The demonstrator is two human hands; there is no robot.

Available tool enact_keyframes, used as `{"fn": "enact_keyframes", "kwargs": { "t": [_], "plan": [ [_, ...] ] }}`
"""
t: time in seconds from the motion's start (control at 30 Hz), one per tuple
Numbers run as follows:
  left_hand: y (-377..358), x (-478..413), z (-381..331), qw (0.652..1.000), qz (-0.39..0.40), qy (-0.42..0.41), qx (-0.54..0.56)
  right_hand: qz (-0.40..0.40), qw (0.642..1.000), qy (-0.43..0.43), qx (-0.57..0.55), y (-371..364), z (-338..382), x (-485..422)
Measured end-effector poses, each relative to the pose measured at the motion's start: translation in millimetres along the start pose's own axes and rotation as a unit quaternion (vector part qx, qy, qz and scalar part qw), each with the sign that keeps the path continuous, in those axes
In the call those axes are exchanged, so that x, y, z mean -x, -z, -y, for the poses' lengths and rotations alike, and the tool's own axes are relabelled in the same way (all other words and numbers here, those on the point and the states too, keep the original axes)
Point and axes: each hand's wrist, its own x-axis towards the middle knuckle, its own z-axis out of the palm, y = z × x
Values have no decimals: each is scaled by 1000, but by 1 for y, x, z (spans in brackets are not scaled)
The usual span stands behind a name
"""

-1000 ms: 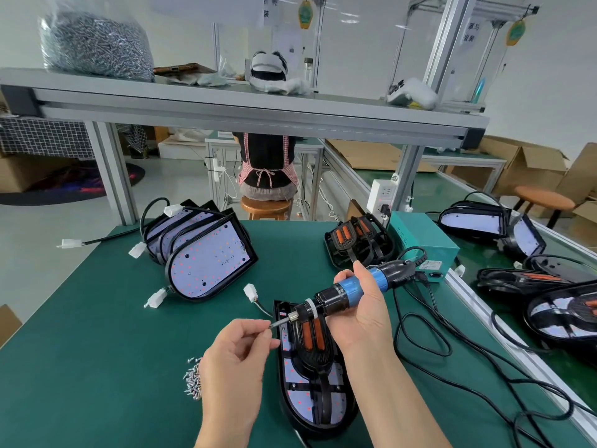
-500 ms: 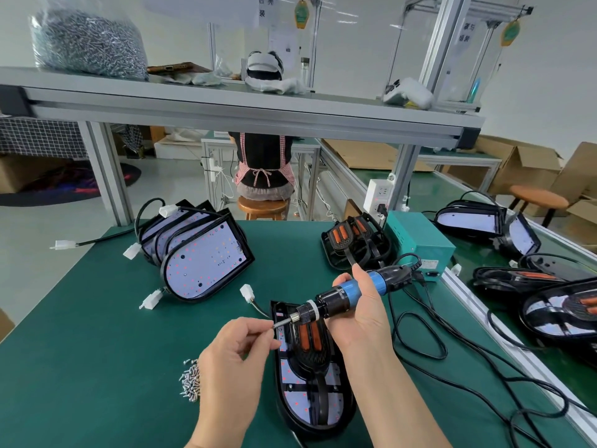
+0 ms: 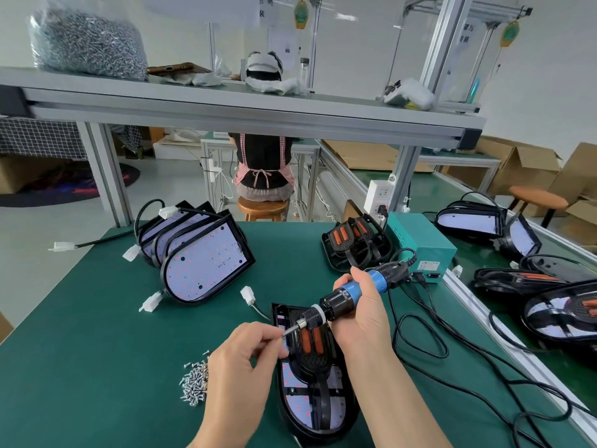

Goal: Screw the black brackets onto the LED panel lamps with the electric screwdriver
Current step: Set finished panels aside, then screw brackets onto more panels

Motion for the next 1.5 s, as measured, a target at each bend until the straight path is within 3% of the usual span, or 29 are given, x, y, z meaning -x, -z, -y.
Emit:
{"fn": "enact_keyframes", "kwargs": {
  "t": [0.4,1.5],
  "plan": [
    [4,-2,-2,985,31,-129,-113,-25,999,14,25,5,-2,-1],
    [-4,-7,2,990,73,-96,-78,-44,999,-24,19,1,-8,9]
  ]
}}
